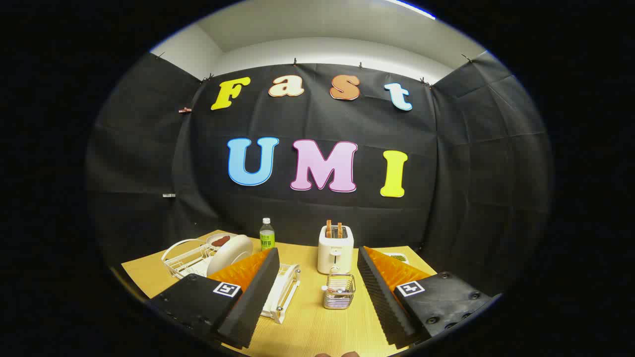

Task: Take the plate from the dish rack, then take the spoon from the basket and place it into the plate.

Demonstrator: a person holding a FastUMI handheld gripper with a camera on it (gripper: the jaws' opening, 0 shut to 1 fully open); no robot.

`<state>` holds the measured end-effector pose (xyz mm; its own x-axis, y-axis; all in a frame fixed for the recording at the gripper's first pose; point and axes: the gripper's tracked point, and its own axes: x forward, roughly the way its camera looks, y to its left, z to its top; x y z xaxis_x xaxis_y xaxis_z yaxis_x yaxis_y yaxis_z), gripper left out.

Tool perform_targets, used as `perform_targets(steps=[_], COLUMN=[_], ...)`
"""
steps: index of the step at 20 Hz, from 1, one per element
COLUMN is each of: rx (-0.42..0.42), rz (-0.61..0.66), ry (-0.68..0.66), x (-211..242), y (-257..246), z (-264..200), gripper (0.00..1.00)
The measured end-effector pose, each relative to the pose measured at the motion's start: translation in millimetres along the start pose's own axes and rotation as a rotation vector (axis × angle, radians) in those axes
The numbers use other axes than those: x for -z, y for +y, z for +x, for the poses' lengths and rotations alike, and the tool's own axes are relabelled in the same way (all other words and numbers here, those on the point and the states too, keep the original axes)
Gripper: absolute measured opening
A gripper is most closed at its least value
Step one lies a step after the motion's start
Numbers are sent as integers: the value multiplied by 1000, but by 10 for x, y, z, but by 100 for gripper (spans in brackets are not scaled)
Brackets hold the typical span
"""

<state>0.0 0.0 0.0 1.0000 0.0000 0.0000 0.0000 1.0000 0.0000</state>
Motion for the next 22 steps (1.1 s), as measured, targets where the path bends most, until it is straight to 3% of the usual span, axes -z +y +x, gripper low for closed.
perform_targets(steps=[22], rx=[-2], rz=[-30], ry=[85], x=[249], y=[145], z=[318], gripper=[98])
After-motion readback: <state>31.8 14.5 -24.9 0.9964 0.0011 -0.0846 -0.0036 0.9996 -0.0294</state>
